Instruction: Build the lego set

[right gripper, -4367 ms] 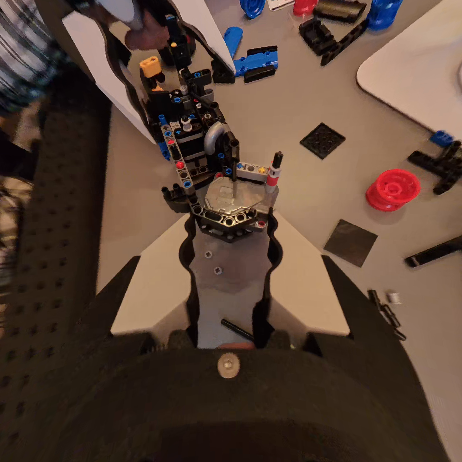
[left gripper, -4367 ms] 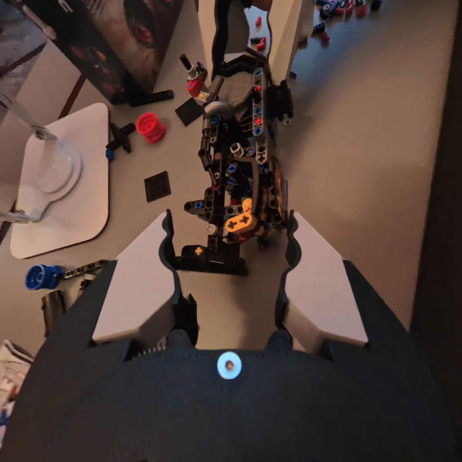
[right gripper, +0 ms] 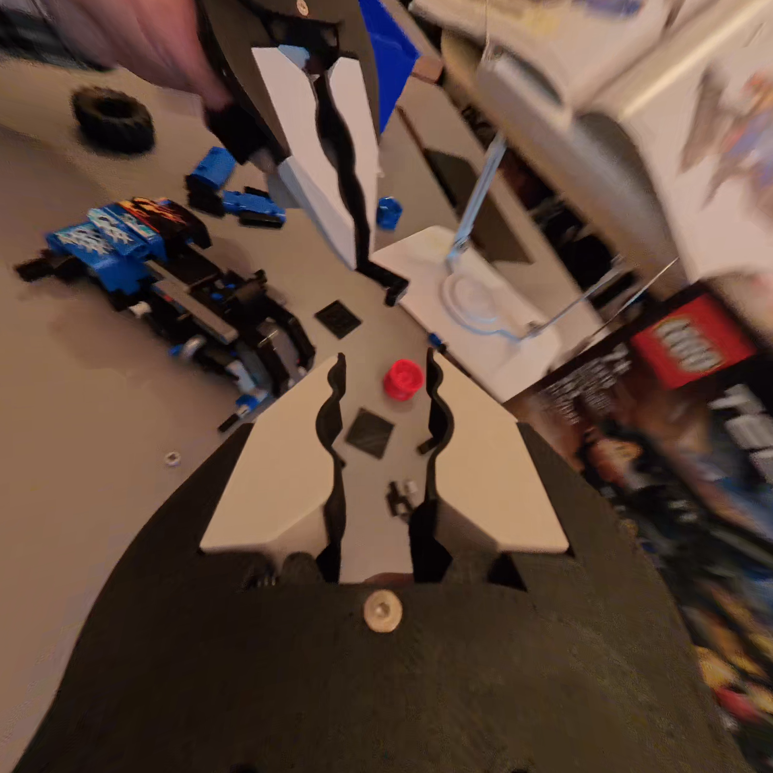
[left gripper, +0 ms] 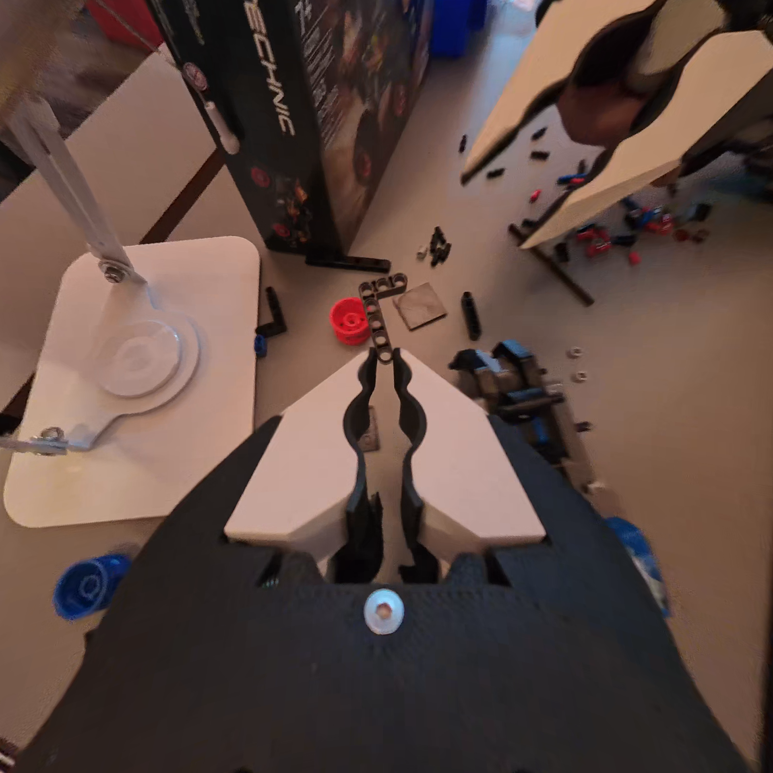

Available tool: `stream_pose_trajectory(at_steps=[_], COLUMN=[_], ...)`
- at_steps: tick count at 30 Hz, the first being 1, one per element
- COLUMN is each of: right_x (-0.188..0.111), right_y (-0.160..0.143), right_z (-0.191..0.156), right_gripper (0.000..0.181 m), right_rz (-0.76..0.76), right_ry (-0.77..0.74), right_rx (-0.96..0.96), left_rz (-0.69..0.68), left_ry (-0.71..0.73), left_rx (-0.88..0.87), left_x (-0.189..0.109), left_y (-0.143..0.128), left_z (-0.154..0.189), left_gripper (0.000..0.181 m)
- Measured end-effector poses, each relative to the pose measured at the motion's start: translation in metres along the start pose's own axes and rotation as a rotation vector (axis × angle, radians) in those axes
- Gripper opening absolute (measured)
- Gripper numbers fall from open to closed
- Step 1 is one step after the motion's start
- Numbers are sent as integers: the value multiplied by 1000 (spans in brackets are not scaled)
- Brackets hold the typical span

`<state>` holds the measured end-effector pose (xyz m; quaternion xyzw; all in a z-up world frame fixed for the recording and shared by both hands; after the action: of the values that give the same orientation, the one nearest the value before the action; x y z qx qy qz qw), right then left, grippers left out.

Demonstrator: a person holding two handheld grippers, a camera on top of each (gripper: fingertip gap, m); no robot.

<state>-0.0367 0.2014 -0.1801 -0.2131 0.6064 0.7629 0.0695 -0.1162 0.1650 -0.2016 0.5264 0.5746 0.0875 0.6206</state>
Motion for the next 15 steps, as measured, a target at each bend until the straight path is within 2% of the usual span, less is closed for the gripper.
stream_pose_trajectory(at_steps=[4,7,11,13,15], right_x=[-4,5,19,19,16], right_y=[38,50,38,38,42], right_z=[-14,-31,-33,-34,-36], right_gripper=[41,43,29,9,8], right_rz=[39,19,-59,-57,-33], right_ry=[-204,-314,-344,-349,-348], right_rx=[-347,-590,-673,-685,-680], left_rz=[10,22,37,53,39], left_ry=[-58,-89,-124,-159,-162], left_rx=[-63,-91,-120,-141,-139], left_x=[-16,-26,-37,-42,-43], left_y=[14,24,33,38,39], left_z=[23,35,46,53,56], left_gripper=[5,5,6,6,6])
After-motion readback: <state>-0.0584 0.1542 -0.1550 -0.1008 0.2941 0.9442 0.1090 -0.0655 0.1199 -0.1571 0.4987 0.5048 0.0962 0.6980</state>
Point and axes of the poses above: each gripper's, where its closed fingertips meet, x out along the fingers, y out of its top, z = x × y across the jaws, the point moved 1 cm from there along -x, back along the fingers, and after that the axes turned 13 degrees about x, right-handed, at the moved point
